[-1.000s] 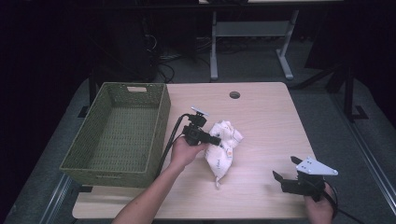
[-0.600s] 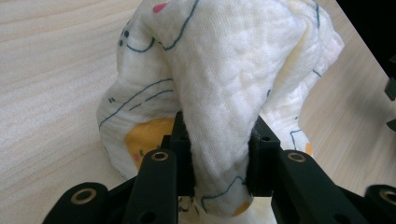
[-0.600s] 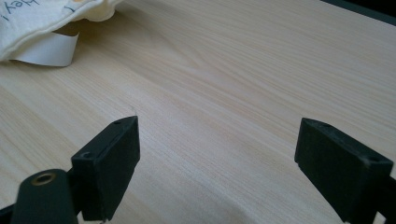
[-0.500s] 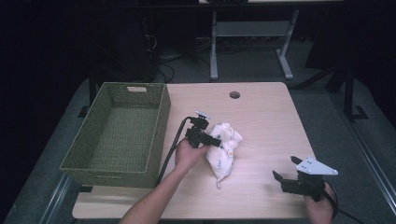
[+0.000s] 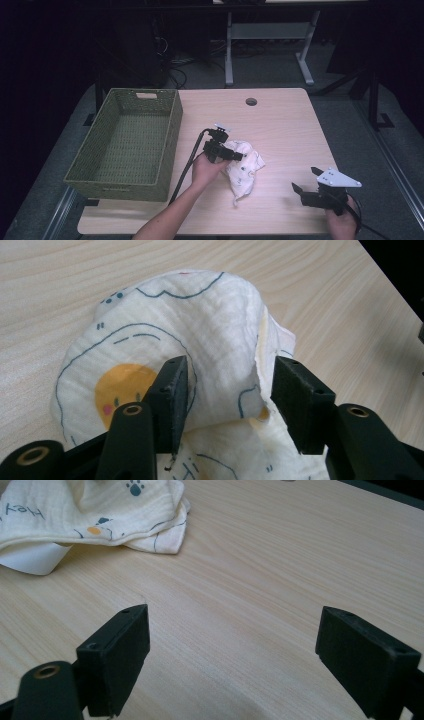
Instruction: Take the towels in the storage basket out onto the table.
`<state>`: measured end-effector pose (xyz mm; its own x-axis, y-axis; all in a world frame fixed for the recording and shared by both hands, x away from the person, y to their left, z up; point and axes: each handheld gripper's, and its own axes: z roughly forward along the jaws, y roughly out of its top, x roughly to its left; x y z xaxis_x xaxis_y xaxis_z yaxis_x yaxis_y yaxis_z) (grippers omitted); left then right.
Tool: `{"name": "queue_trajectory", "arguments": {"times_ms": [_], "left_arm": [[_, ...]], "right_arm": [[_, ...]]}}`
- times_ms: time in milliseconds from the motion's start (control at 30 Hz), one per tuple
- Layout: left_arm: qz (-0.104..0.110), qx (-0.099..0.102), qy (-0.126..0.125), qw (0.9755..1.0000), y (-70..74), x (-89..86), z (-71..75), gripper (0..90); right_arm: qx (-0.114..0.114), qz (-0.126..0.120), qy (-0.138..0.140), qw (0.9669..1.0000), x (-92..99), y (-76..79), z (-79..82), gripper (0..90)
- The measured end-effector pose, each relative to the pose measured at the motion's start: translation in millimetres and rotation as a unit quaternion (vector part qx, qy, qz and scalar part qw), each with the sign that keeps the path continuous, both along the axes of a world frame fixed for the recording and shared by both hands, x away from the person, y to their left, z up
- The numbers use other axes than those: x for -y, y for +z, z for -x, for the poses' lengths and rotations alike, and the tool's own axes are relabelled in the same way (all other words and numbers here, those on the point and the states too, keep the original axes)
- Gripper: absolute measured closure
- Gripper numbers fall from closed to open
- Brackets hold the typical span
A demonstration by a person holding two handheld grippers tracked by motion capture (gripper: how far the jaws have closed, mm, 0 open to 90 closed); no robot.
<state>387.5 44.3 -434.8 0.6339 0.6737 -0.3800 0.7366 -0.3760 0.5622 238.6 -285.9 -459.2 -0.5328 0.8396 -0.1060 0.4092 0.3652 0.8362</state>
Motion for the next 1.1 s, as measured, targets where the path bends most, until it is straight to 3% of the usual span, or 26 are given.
{"name": "queue_trajectory", "arguments": {"times_ms": [133,233,433,767,1100], "left_arm": [[-0.005,0.014,-0.006,0.9999,0.8,-0.8,3.5,45.7],[-0.013,0.026,-0.029,0.9992,2.1,-1.7,4.4,46.4],[-0.006,0.029,-0.021,0.9993,2.0,-2.7,6.2,43.1],[-0.004,0.062,-0.010,0.9980,6.8,-8.5,11.5,39.1],[0.000,0.066,-0.004,0.9978,6.3,-18.2,16.0,36.3]], "right_arm": [[0.000,0.005,0.001,1.0000,0.0,-1.2,-0.6,13.7],[-0.001,0.001,-0.002,1.0000,0.4,-1.0,-0.9,13.7],[-0.001,0.000,0.000,1.0000,-0.4,-0.9,-1.3,13.7],[-0.004,0.003,-0.002,1.0000,4.6,-3.3,-2.6,13.7],[-0.010,0.006,0.000,0.9999,1.9,-5.2,-3.1,13.7]]}}
